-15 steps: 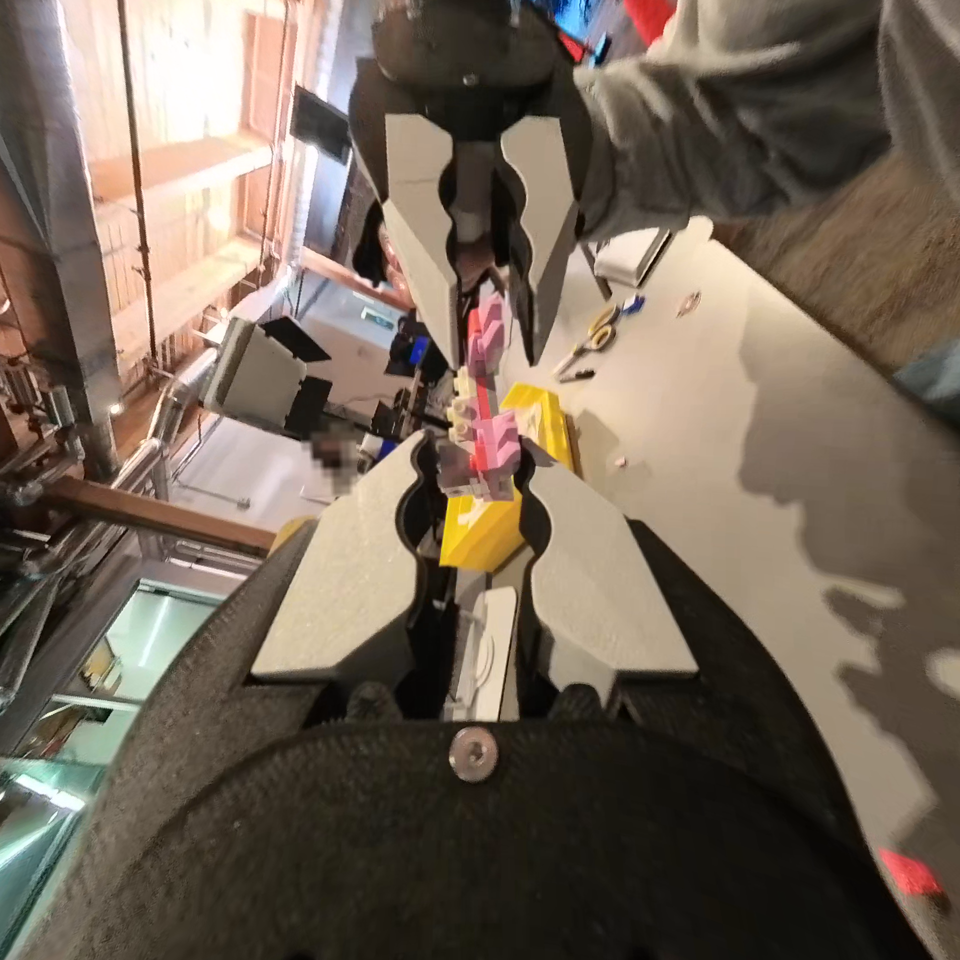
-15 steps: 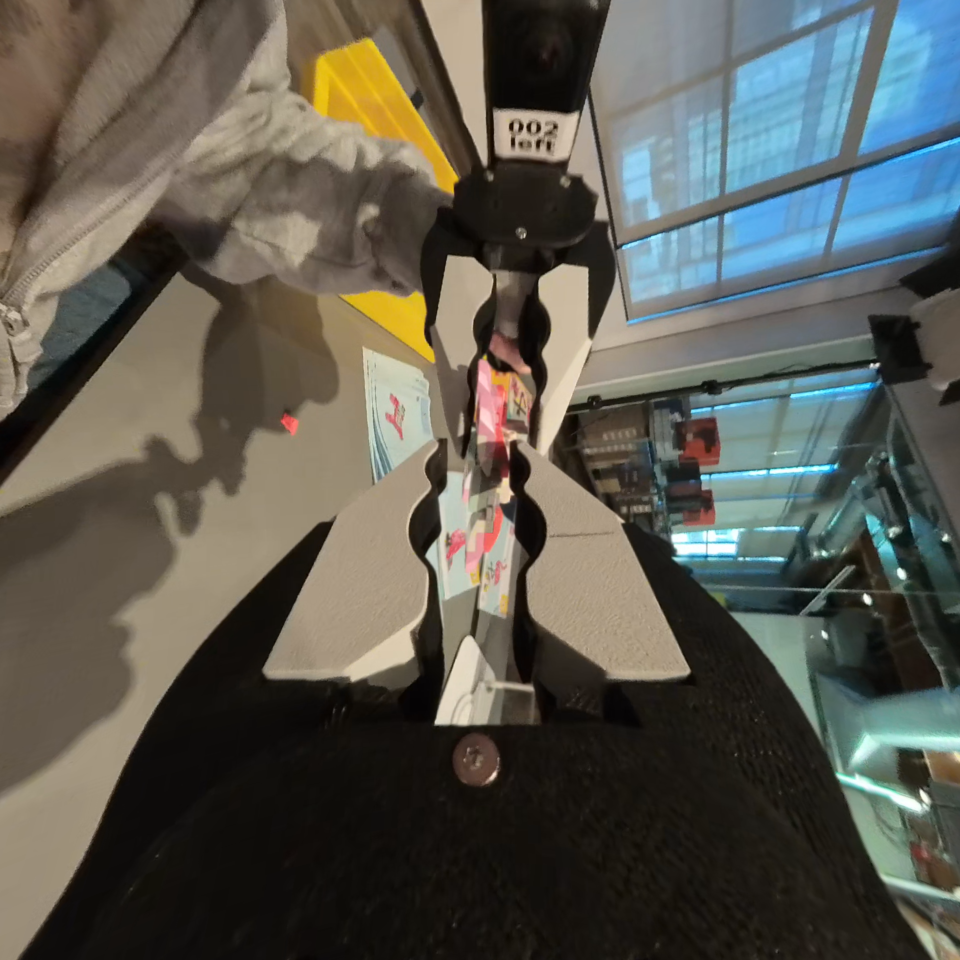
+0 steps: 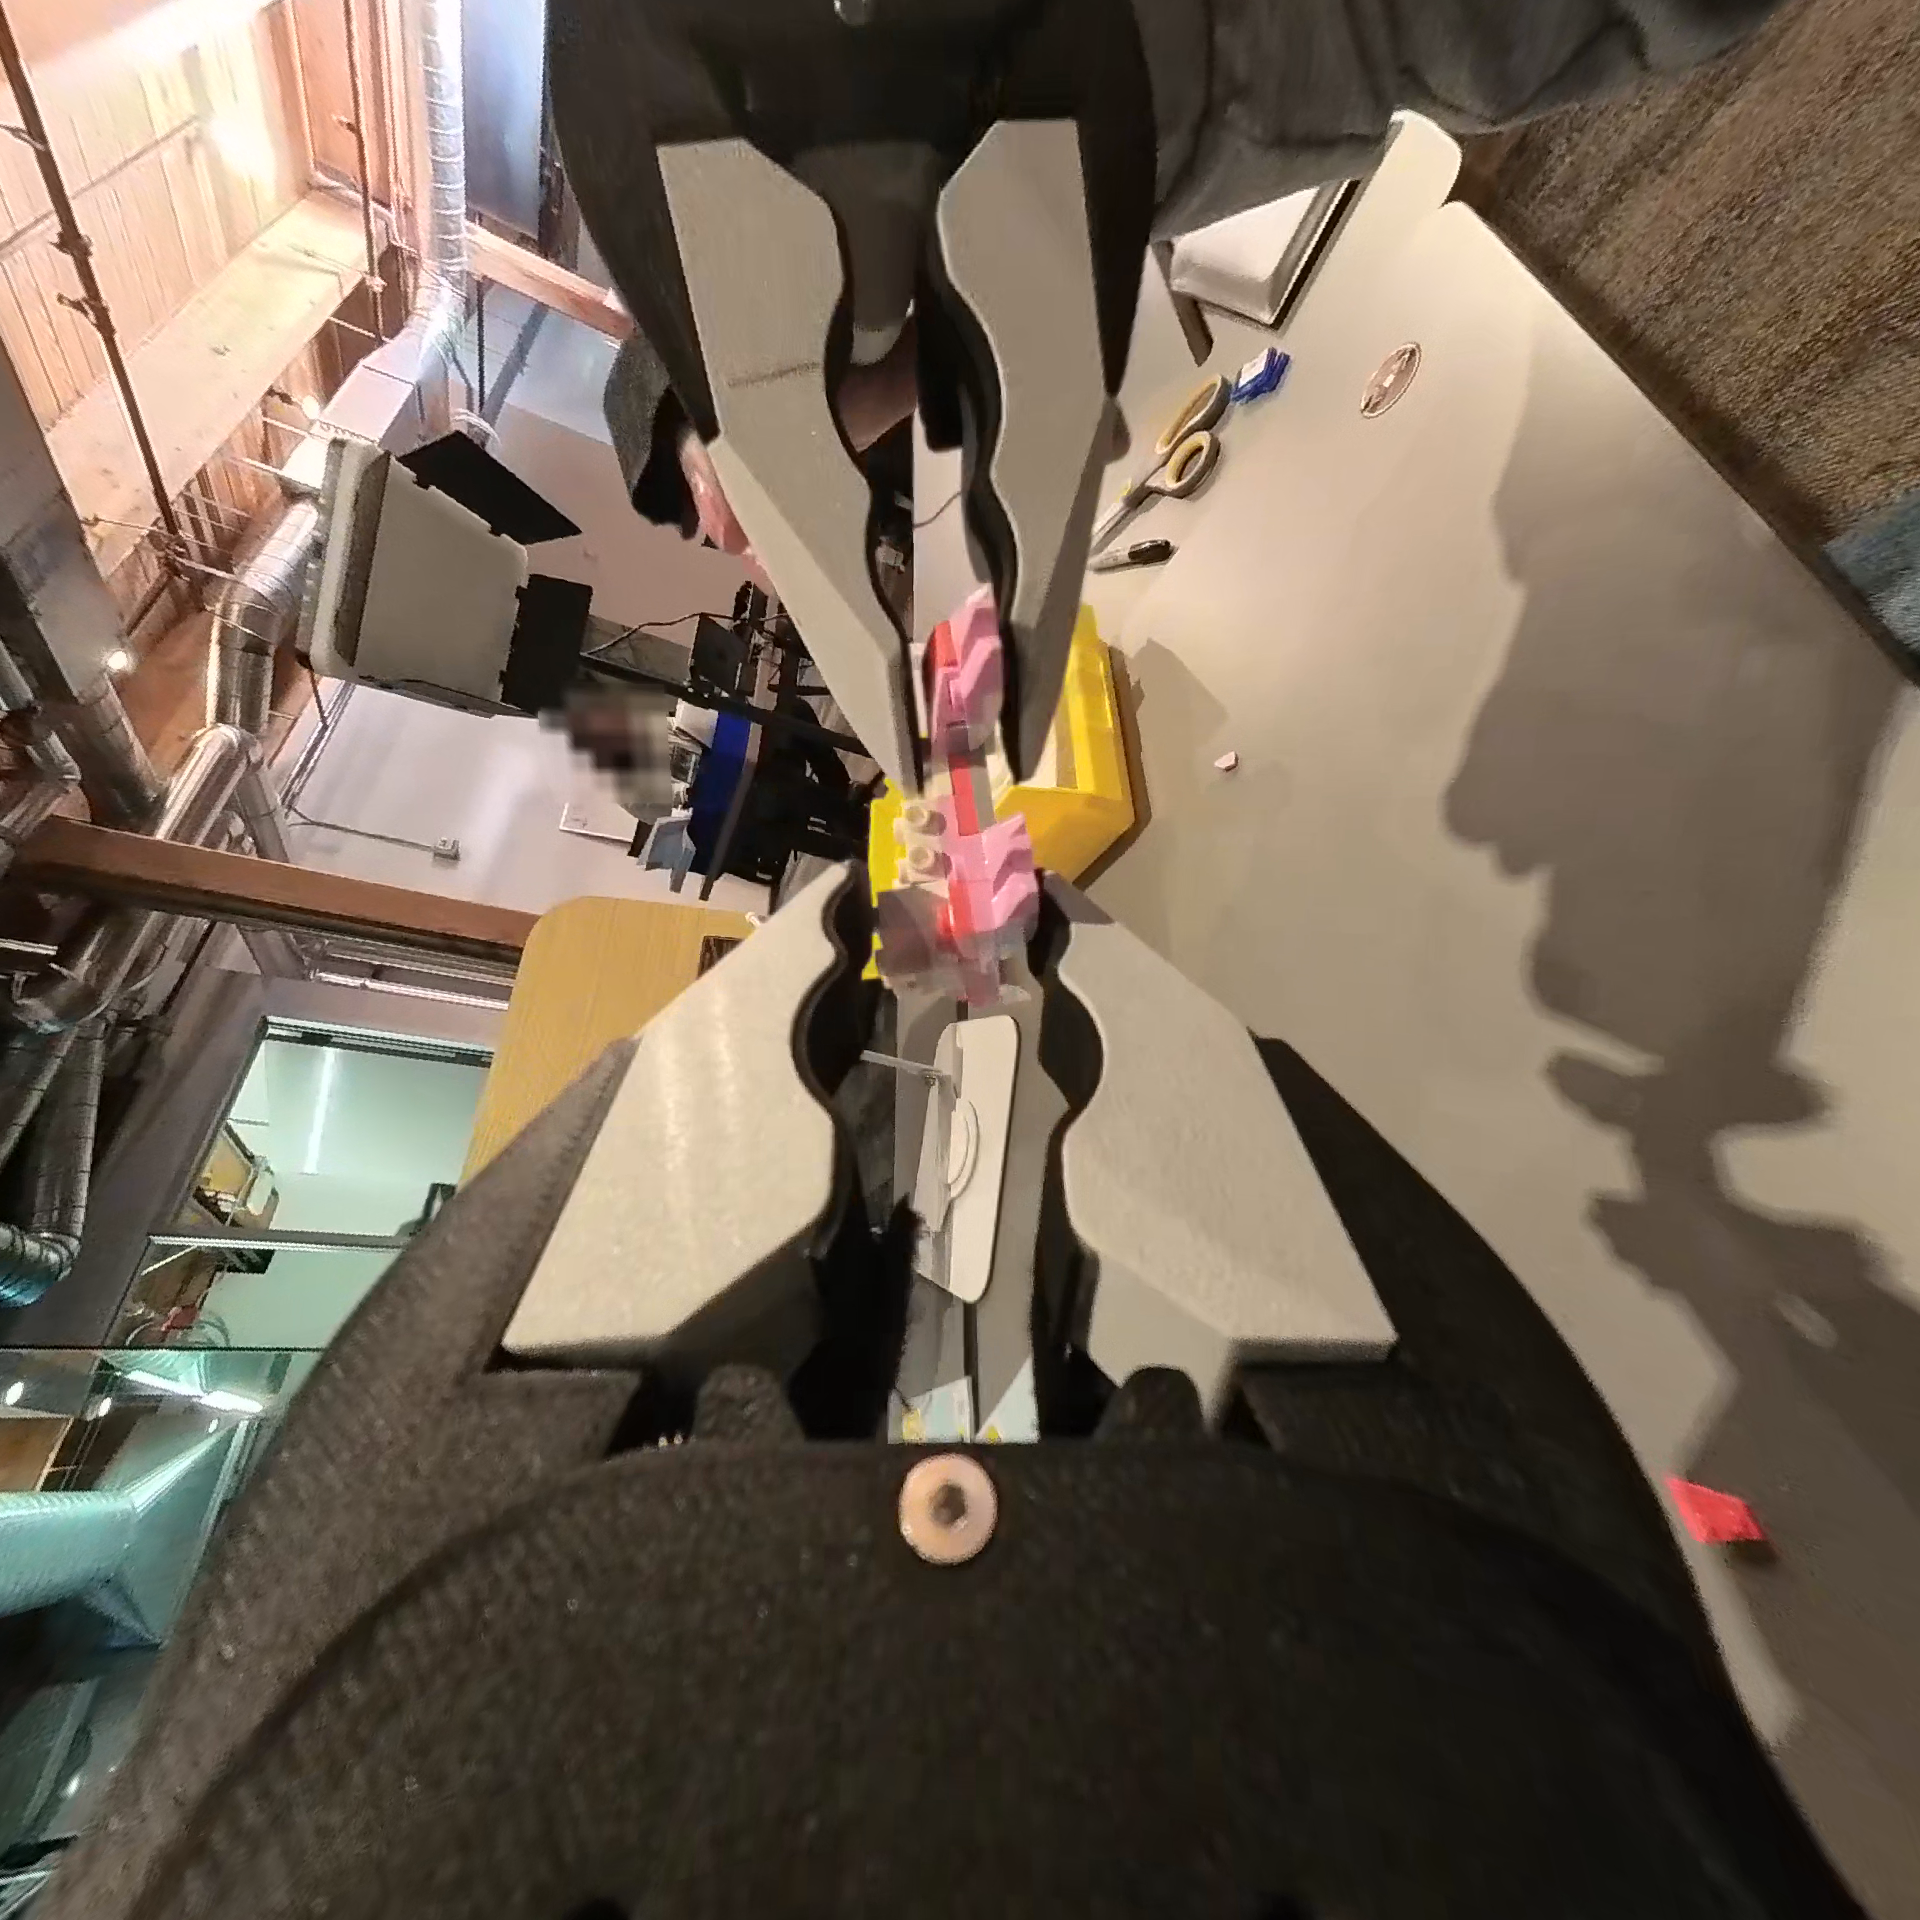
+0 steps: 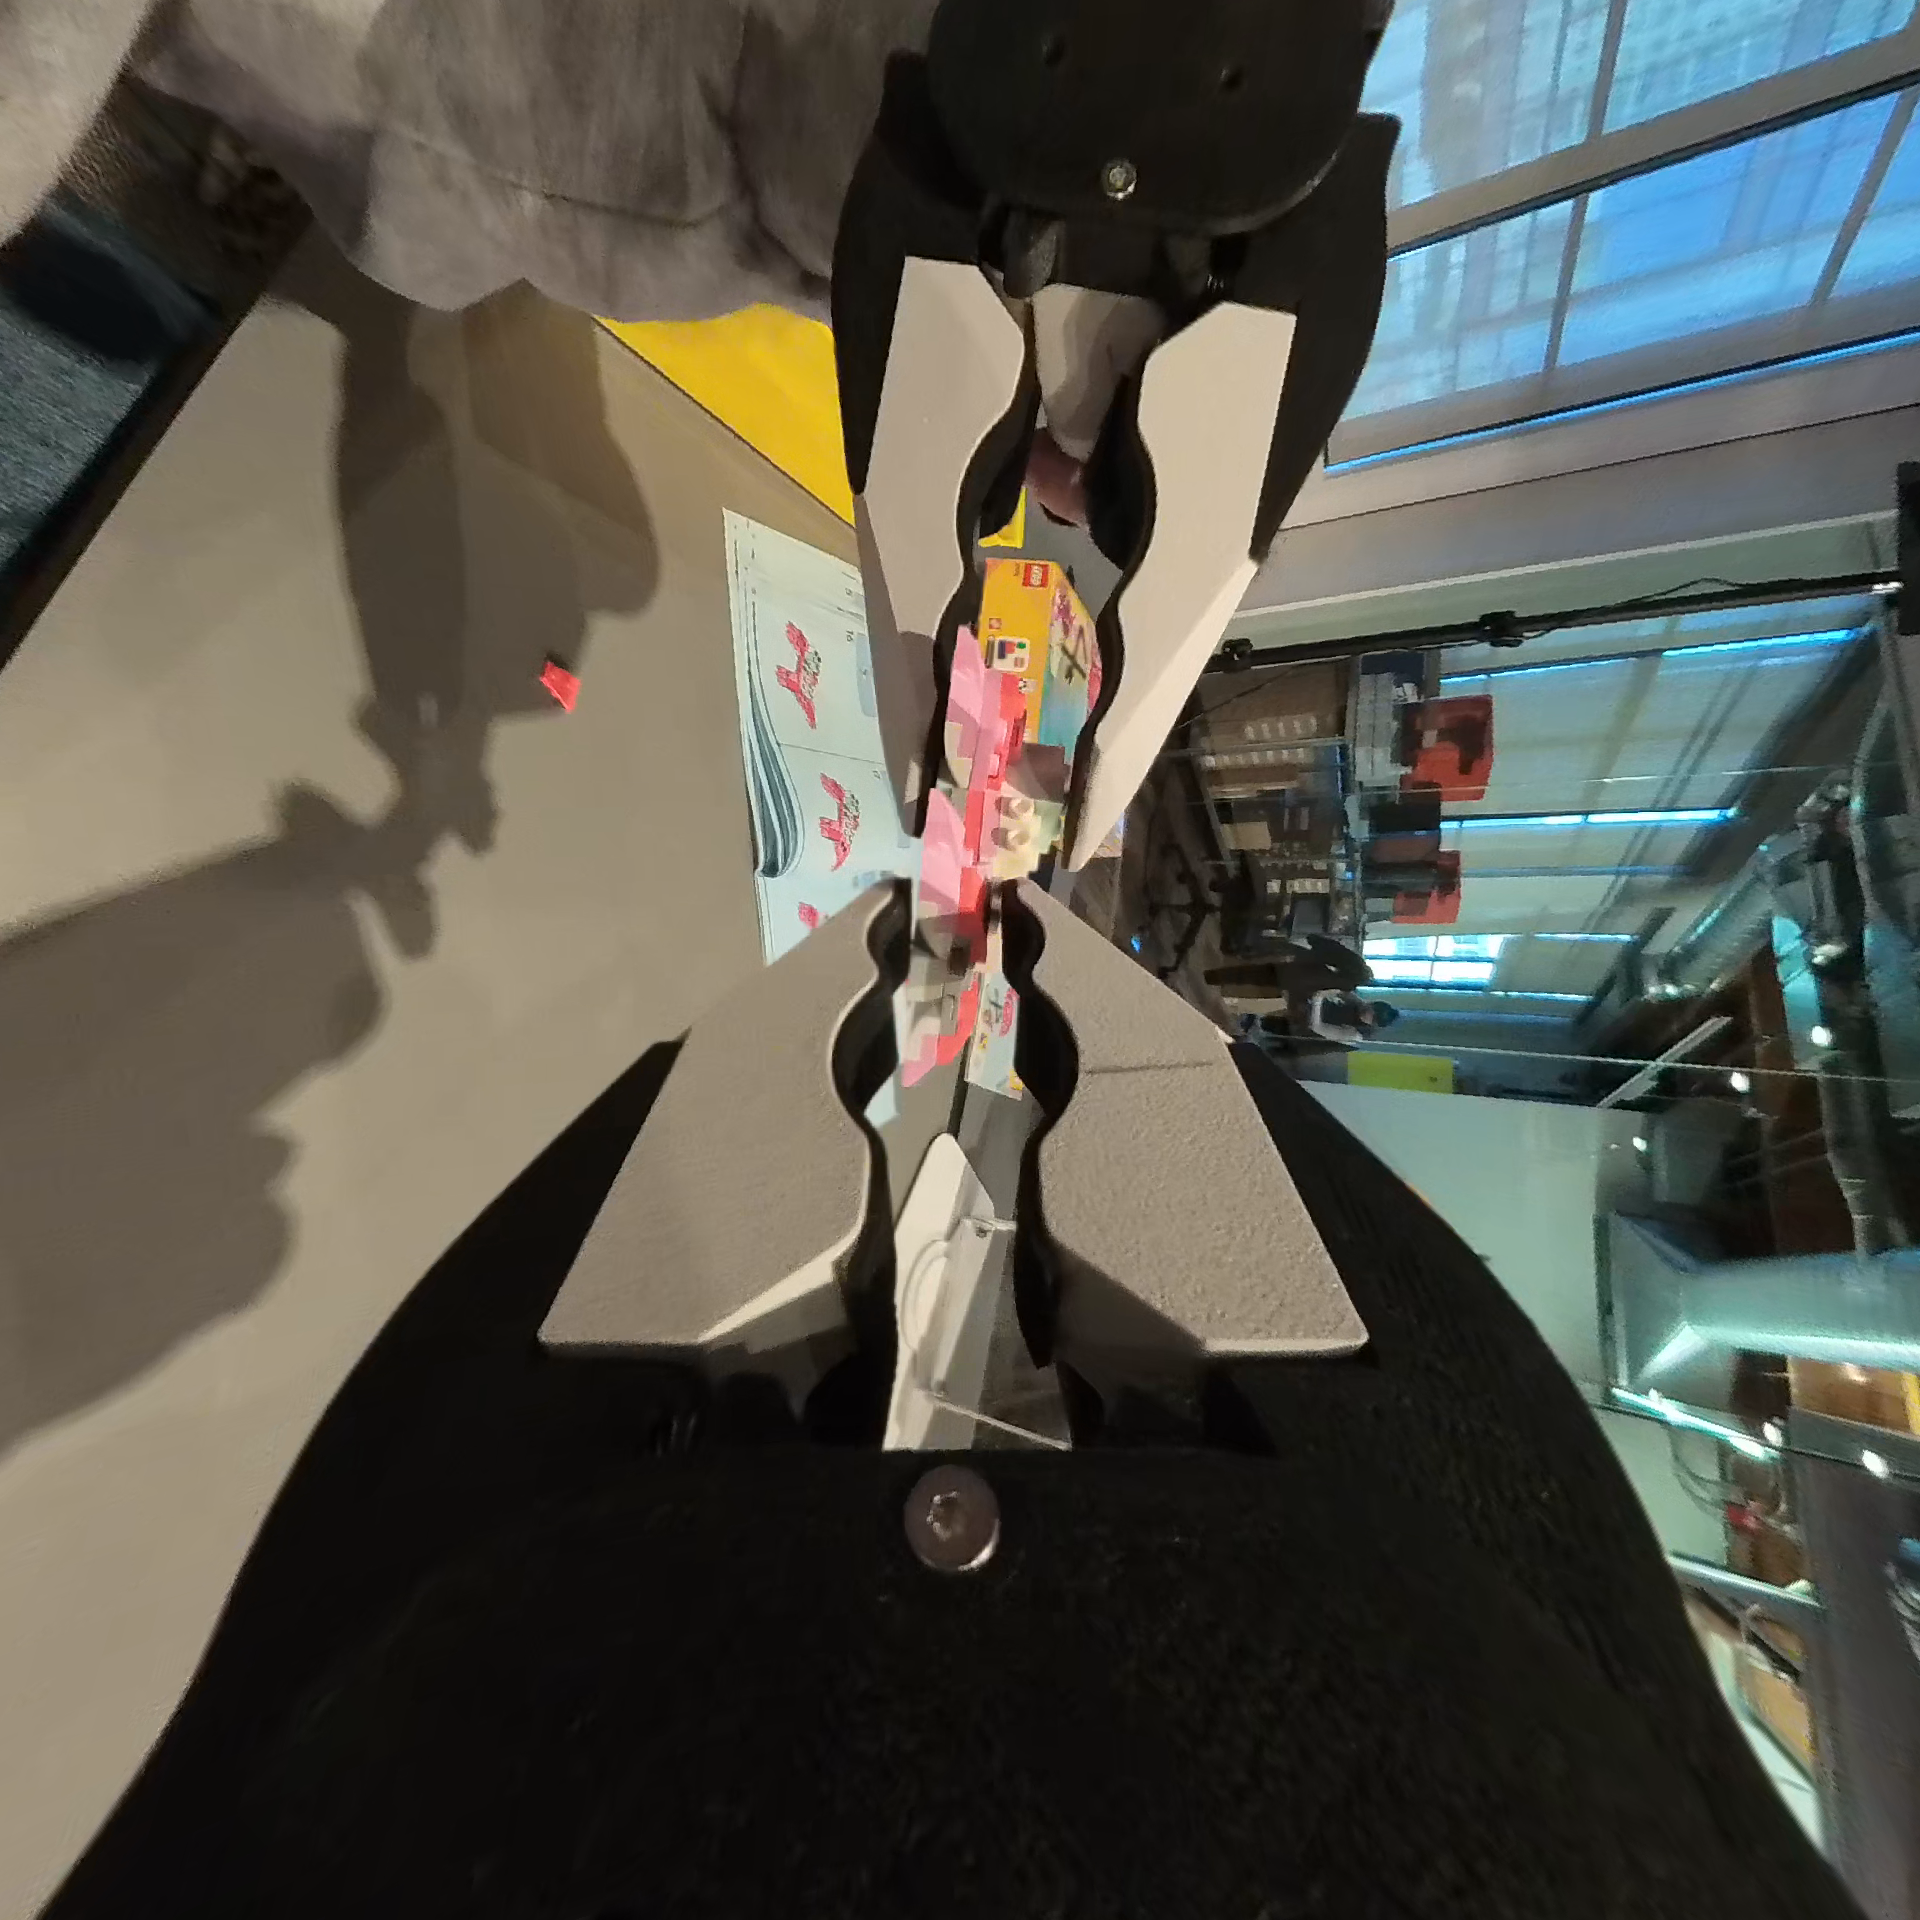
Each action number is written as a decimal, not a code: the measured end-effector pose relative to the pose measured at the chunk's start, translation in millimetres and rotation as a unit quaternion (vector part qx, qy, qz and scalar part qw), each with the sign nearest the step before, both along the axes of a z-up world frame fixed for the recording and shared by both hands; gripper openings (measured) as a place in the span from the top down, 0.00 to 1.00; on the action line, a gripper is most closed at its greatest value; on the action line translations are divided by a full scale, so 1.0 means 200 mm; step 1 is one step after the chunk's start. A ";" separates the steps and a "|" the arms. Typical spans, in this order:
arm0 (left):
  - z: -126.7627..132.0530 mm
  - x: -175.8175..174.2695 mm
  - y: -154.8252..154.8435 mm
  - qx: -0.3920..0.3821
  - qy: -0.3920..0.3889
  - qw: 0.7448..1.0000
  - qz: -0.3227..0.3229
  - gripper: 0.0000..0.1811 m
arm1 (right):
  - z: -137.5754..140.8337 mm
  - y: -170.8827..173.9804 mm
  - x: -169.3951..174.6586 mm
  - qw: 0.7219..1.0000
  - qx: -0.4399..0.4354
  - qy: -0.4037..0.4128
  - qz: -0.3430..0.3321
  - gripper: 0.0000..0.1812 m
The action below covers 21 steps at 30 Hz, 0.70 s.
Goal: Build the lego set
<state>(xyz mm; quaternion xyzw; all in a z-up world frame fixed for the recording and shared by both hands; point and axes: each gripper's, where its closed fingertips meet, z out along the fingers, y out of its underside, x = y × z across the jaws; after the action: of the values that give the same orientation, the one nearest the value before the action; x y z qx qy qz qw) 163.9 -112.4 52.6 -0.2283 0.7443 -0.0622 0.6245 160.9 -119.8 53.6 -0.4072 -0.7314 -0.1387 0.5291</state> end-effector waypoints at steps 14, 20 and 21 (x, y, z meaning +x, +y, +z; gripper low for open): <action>-0.01 0.00 0.00 -0.005 0.010 1.000 0.006 0.84 | -0.01 0.02 0.00 0.999 0.031 -0.018 0.007 0.94; -0.03 0.02 -0.01 0.006 0.016 1.000 0.002 0.85 | -0.02 0.02 0.00 0.999 0.032 -0.024 0.008 0.94; -0.03 0.02 0.00 0.009 0.014 1.000 0.006 0.85 | -0.02 0.03 0.00 1.000 0.023 -0.012 0.007 0.94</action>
<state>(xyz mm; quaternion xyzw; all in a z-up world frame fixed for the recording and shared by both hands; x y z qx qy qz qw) 166.9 -111.9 47.0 -0.2285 0.7522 -0.0485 0.6162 160.5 -114.0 49.6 -0.3887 -0.7371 -0.1566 0.5301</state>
